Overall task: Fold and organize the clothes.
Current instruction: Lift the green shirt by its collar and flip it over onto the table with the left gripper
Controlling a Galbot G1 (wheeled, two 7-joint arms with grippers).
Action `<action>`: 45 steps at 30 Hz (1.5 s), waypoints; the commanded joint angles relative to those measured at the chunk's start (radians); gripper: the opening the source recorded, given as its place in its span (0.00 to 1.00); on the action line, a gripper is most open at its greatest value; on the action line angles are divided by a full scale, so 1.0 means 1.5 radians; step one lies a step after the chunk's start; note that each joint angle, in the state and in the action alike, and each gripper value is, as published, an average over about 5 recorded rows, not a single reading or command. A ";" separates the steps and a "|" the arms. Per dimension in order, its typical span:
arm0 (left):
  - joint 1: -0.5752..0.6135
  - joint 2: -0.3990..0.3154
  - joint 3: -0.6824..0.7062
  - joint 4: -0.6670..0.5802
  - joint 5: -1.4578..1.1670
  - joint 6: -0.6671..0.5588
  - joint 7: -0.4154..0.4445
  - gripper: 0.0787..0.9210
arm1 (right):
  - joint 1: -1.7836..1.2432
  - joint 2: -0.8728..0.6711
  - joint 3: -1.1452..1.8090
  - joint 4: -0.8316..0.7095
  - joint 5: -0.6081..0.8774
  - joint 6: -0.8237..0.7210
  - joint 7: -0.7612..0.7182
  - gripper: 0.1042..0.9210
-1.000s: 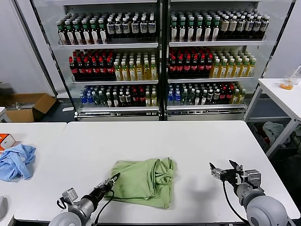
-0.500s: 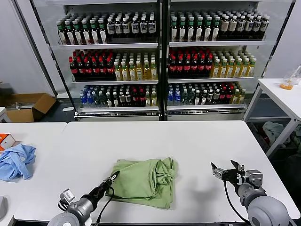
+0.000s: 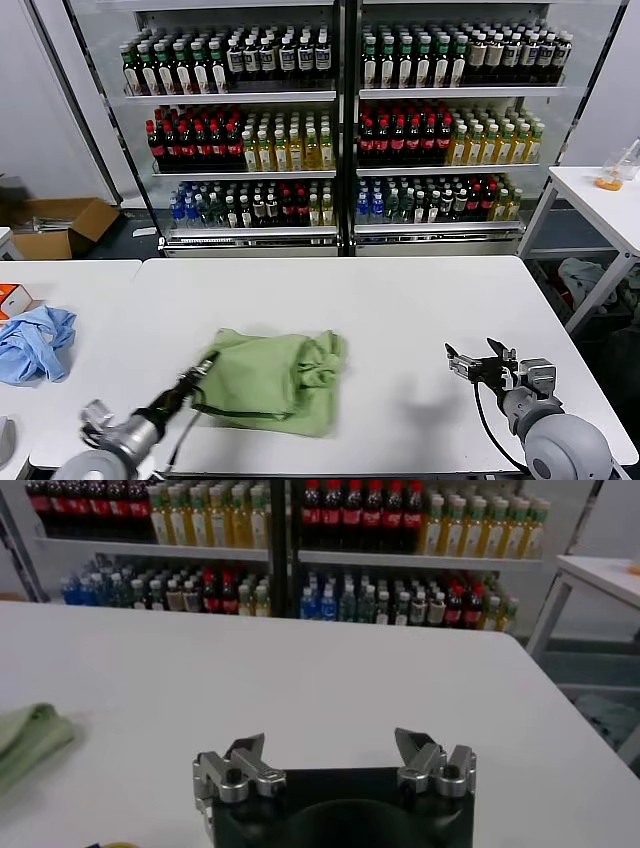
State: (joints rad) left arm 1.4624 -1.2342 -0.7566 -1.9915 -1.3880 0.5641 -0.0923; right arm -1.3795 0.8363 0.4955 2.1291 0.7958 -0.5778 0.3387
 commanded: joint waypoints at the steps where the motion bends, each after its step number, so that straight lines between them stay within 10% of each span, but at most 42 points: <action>1: 0.000 0.149 -0.286 -0.010 -0.105 0.009 -0.010 0.03 | 0.011 0.006 -0.011 -0.003 0.000 0.001 -0.001 0.88; 8: -0.017 0.183 -0.277 -0.088 -0.104 0.008 -0.025 0.03 | 0.011 0.013 -0.020 0.000 -0.006 0.000 0.000 0.88; 24: -0.129 -0.048 0.334 -0.048 0.404 -0.055 -0.032 0.03 | 0.001 0.031 -0.025 -0.007 -0.041 0.004 -0.007 0.88; 45: -0.274 -0.178 0.550 0.154 0.641 -0.084 -0.042 0.03 | 0.022 0.030 -0.024 -0.025 -0.040 0.011 -0.022 0.88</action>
State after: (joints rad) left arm 1.1660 -1.3918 -0.1104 -1.9071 -0.6201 0.4783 -0.1586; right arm -1.3544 0.8802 0.4598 2.0951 0.7367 -0.5632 0.3124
